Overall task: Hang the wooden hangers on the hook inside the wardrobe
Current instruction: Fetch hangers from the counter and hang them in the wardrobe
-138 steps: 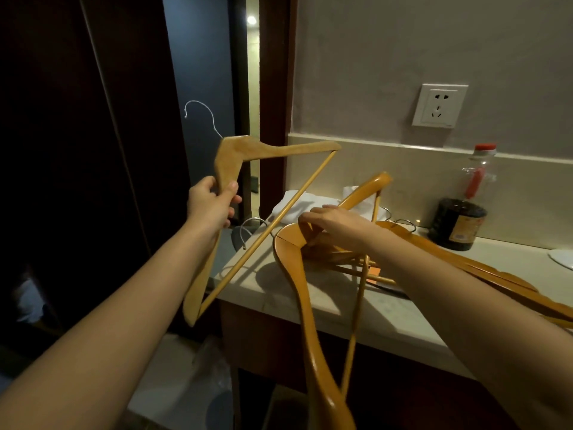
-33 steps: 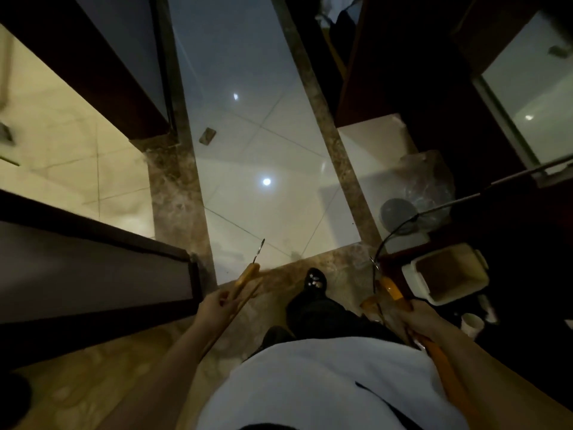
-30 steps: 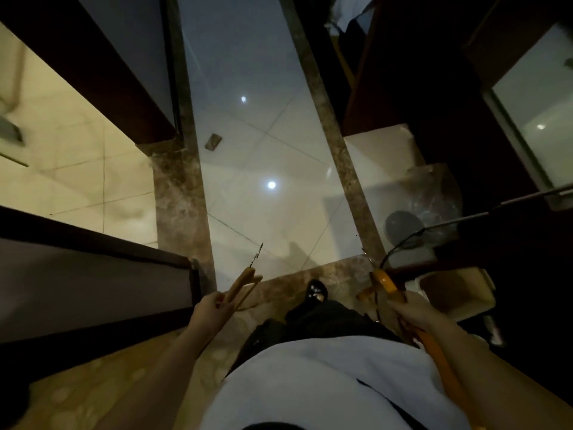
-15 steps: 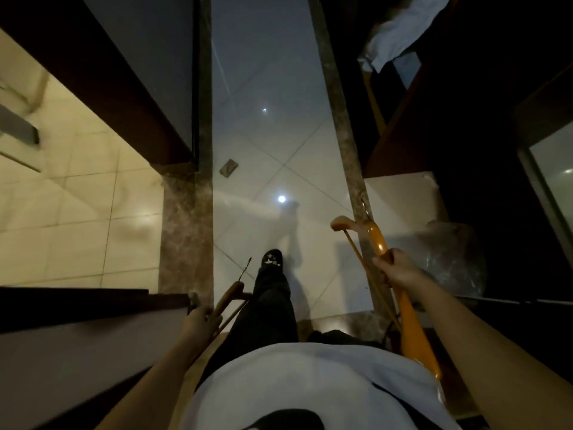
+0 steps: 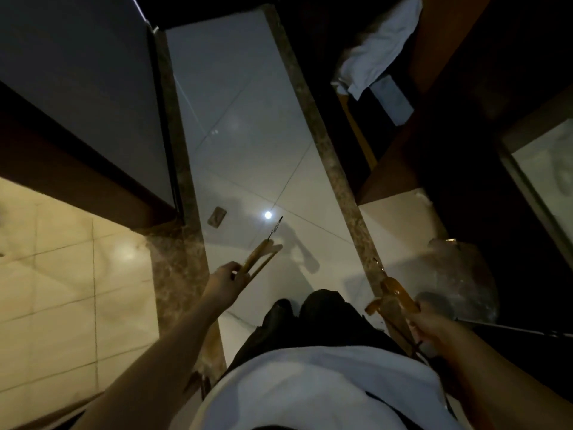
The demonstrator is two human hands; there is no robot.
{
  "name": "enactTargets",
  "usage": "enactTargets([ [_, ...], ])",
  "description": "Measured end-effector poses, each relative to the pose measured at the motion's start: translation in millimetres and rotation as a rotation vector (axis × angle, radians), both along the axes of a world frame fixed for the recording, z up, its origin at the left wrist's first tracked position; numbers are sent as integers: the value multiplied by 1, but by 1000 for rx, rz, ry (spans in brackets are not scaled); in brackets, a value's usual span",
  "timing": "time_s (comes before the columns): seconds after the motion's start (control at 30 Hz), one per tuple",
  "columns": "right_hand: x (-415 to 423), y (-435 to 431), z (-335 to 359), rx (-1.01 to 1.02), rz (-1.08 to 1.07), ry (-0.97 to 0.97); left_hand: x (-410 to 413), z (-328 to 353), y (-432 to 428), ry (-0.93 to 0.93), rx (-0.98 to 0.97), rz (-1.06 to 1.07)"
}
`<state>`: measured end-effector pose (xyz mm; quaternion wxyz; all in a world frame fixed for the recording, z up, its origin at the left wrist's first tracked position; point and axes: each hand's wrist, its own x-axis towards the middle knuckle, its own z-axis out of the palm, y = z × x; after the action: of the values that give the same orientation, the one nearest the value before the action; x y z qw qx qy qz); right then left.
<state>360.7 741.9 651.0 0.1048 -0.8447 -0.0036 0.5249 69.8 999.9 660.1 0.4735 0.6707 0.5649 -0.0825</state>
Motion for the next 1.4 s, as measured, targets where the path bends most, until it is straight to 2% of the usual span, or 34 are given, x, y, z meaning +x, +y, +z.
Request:
enactTargets([
  [0.2, 40, 91, 1, 21, 117, 20, 24, -8, 64, 11, -41, 68],
  [0.47, 137, 262, -2, 232, 151, 0, 39, -23, 161, 216, -96, 244],
  [0.67, 194, 360, 20, 349, 202, -28, 92, -14, 236, 155, -35, 252],
  [0.97, 230, 425, 13, 299, 0, 25, 208, -10, 375, 72, -37, 5],
  [1.13, 231, 443, 0, 147, -110, 0, 278, 2, 466, -35, -9, -168],
  [1.23, 230, 461, -3, 63, -167, -23, 304, 9, 519, -63, -4, -251],
  [1.4, 237, 500, 2, 69, -288, -26, 323, 4, 578, -46, -13, -323],
])
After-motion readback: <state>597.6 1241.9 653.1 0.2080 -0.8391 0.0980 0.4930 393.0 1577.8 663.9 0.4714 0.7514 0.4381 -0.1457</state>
